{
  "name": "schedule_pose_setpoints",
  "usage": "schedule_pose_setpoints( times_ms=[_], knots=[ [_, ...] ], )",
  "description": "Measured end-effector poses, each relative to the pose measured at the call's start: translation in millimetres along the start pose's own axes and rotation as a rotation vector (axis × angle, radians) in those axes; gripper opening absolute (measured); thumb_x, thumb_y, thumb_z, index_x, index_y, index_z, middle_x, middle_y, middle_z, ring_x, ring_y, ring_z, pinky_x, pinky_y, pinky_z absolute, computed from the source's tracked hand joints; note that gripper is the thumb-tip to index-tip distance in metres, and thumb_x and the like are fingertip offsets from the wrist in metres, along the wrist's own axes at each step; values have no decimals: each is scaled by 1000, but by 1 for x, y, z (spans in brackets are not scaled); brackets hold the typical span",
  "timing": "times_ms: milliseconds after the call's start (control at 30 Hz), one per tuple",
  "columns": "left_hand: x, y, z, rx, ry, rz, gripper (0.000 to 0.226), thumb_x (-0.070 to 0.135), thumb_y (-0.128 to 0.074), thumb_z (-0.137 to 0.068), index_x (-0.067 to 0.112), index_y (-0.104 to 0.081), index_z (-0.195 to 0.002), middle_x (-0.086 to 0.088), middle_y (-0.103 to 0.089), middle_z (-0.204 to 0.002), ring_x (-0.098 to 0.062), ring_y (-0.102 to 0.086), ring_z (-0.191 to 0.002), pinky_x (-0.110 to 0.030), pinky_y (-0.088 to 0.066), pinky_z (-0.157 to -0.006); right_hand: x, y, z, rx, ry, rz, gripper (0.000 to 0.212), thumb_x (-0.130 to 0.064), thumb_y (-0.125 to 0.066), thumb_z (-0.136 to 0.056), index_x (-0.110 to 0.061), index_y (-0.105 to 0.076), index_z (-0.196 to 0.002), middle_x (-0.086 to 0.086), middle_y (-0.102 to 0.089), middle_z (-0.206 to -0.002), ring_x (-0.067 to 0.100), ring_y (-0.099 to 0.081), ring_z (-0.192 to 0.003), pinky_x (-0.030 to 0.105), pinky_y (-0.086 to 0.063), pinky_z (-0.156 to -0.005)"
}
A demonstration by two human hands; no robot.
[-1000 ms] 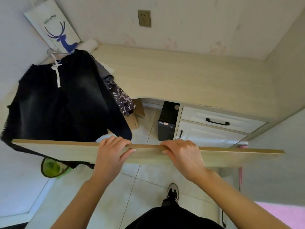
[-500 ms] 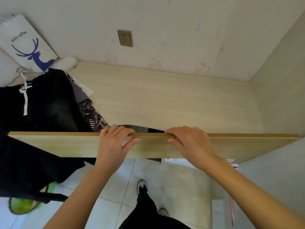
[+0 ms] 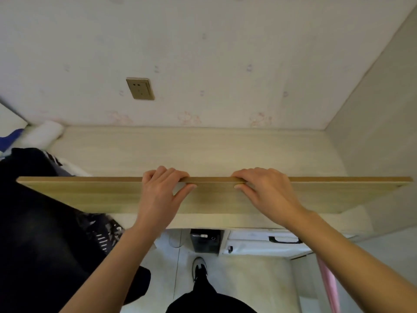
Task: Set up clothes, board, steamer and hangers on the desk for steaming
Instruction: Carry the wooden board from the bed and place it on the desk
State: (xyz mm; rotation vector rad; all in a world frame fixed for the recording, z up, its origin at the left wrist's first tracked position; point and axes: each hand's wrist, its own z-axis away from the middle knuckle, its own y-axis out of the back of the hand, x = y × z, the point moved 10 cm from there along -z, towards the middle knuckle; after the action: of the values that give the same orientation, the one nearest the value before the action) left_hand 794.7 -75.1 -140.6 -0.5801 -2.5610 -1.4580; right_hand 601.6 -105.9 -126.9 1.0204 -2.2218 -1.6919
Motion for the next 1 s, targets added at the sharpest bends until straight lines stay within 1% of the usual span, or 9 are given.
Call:
schedule_pose_setpoints(
  times_ms=[133, 233, 367, 533, 667, 800, 933, 1000],
  knots=[
    [-32, -16, -32, -19, 7, 68, 31, 48, -55, -87, 19, -67, -91, 12, -64, -83, -11, -52, -78, -27, -27, -83, 9, -17, -39, -41, -28, 26, 16, -31, -66, -88, -27, -67, -103, -8, -69, -78, 18, -65, -69, 28, -42, -57],
    [-52, -31, -47, -44, 27, 118, 30, 48, -56, -86, 20, -67, -90, 13, -64, -82, -11, -53, -77, -26, -27, -83, 17, -31, -58, -61, -57, 36, 14, -31, -66, -88, -28, -67, -101, -9, -68, -76, 18, -64, -68, 26, -39, -55],
    [-68, -52, -57, -84, 45, 135, 32, 50, -55, -86, 21, -67, -90, 13, -64, -82, -11, -53, -77, -27, -28, -83, 29, -47, -72, -97, -93, 12, 14, -27, -69, -87, -26, -68, -101, -8, -68, -76, 19, -64, -68, 30, -43, -56],
    [-77, -71, -70, -121, 43, 113, 33, 49, -55, -86, 19, -68, -90, 11, -66, -82, -12, -54, -76, -26, -27, -82, 50, -72, -83, -229, -155, -33, 20, -34, -58, -93, -29, -64, -112, -7, -69, -91, 19, -64, -84, 32, -45, -65],
    [-82, -79, -80, -122, 66, 105, 34, 49, -54, -85, 19, -69, -90, 11, -66, -82, -11, -54, -76, -24, -26, -83, 61, -80, -95, -264, -144, -52, 21, -37, -55, -94, -31, -62, -113, -9, -69, -93, 18, -64, -85, 30, -42, -65],
    [-86, -86, -91, -124, 99, 71, 35, 50, -54, -84, 19, -70, -90, 10, -67, -80, -13, -56, -75, -24, -26, -83, 76, -87, -109, -315, -163, -74, 24, -40, -52, -95, -34, -59, -117, -10, -69, -101, 15, -63, -93, 29, -40, -69],
    [-91, -95, -97, -112, 97, 11, 32, 47, -56, -85, 19, -69, -93, 9, -67, -82, -15, -57, -76, -30, -31, -83, 84, -94, -125, -356, -147, -106, 23, -39, -53, -95, -32, -59, -115, -11, -70, -104, 16, -64, -94, 29, -42, -71],
    [-94, -100, -99, -95, 113, -42, 30, 45, -58, -87, 19, -69, -96, 8, -67, -87, -18, -58, -83, -32, -34, -87, 91, -101, -135, -377, -158, -110, 22, -38, -54, -94, -32, -58, -115, -11, -69, -104, 16, -63, -96, 27, -40, -69]
  ],
)
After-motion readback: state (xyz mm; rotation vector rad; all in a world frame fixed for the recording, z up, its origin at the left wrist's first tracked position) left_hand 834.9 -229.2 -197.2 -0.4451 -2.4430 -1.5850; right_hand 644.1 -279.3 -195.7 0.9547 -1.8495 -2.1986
